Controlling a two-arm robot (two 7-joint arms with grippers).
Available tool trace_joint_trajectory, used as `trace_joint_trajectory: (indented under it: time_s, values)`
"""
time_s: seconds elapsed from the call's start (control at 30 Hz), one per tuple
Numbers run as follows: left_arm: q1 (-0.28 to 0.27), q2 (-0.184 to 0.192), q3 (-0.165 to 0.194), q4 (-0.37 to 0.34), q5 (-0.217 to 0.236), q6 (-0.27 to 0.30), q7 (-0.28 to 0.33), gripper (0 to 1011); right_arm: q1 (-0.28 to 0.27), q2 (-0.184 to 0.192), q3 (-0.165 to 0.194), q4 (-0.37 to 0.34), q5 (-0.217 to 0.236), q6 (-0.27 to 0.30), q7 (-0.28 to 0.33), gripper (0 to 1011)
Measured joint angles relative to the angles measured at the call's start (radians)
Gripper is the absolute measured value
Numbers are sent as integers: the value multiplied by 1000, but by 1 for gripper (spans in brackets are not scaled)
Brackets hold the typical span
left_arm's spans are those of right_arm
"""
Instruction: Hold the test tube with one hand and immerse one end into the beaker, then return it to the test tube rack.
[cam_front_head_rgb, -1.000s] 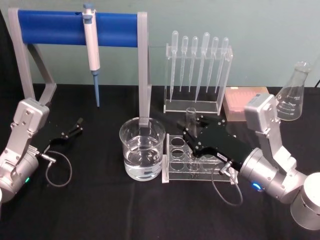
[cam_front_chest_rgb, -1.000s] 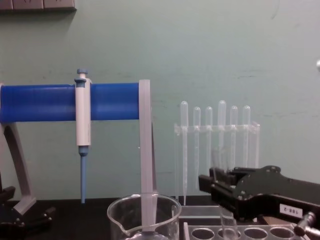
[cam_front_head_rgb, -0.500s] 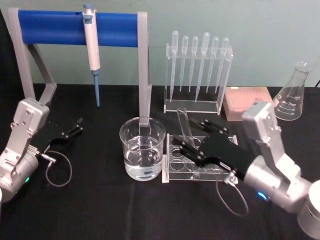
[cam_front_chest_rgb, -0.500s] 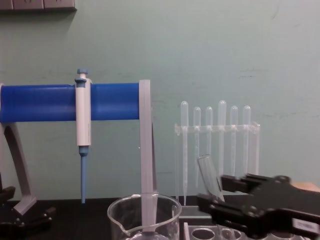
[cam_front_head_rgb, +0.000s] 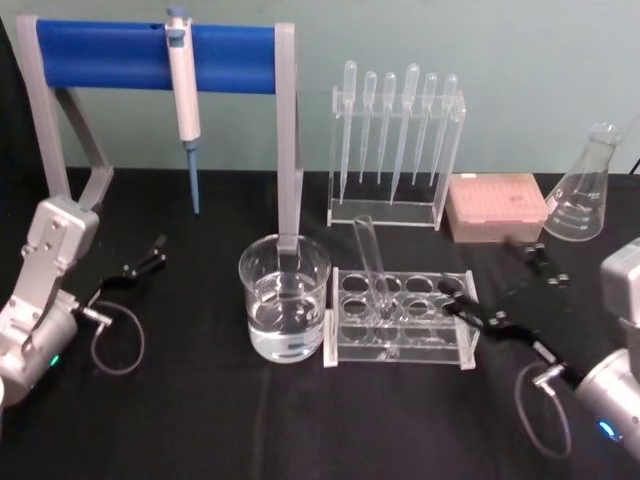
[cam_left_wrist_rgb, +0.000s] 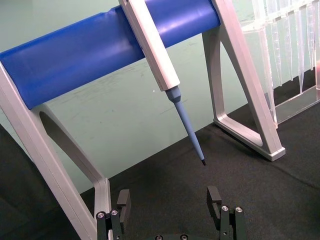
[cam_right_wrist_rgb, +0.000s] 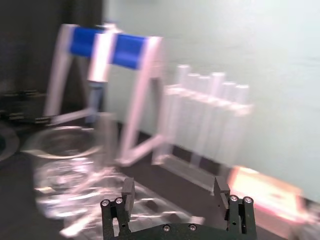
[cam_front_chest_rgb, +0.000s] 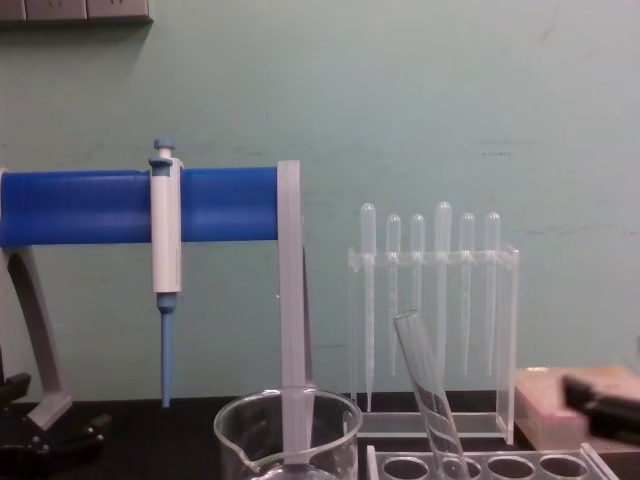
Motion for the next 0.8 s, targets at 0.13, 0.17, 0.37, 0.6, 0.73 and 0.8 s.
trace_joint_trajectory:
  time_s: [0.13, 0.17, 0.37, 0.6, 0.73, 0.8]
  values:
    - [0, 0, 0, 0, 0, 0, 0, 1000, -2, -40, 45, 33, -50, -23, -93, 1000]
    - [0, 0, 0, 0, 0, 0, 0, 1000, 4, -56, 58, 49, -73, -23, -130, 1002]
    - [0, 0, 0, 0, 0, 0, 0, 1000, 64, -115, 64, 168, -174, -3, -238, 1002]
    - [0, 0, 0, 0, 0, 0, 0, 1000, 117, -156, 38, 320, -247, -17, -262, 1002]
    - [0, 0, 0, 0, 0, 0, 0, 1000, 118, -156, 38, 320, -248, -18, -261, 1000]
    - [0, 0, 0, 0, 0, 0, 0, 1000, 118, -156, 37, 318, -248, -17, -261, 1002]
